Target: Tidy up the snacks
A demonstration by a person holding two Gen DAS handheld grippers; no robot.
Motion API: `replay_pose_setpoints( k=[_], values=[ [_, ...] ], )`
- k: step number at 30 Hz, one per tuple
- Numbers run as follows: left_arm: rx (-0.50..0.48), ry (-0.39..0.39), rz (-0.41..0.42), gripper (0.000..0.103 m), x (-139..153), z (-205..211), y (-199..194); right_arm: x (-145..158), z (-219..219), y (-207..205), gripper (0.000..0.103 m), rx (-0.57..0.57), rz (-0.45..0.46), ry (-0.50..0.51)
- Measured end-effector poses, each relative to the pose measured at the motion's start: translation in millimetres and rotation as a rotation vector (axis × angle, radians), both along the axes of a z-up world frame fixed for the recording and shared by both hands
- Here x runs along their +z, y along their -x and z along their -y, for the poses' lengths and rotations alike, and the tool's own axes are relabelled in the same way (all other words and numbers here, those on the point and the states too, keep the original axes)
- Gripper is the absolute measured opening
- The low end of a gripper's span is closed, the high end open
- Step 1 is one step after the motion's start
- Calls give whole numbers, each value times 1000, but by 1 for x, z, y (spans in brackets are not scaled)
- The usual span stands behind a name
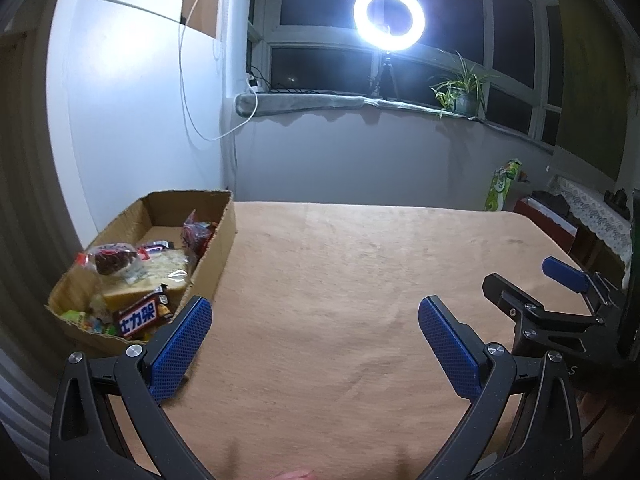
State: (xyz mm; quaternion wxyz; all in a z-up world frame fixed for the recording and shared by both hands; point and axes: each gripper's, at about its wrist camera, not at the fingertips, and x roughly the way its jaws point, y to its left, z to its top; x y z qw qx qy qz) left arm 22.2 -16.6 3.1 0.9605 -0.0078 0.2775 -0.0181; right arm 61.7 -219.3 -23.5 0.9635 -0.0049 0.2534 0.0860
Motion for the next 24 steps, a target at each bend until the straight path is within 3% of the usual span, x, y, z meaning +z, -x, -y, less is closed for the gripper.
replay_pose_setpoints(
  k=[17, 24],
  values=[
    [16, 7, -28, 103, -8, -9, -7, -10, -4, -3, 103, 7, -18, 10],
    [64, -23, 4, 103, -6, -14, -3, -12, -4, -3, 103, 5, -20, 10]
  ],
)
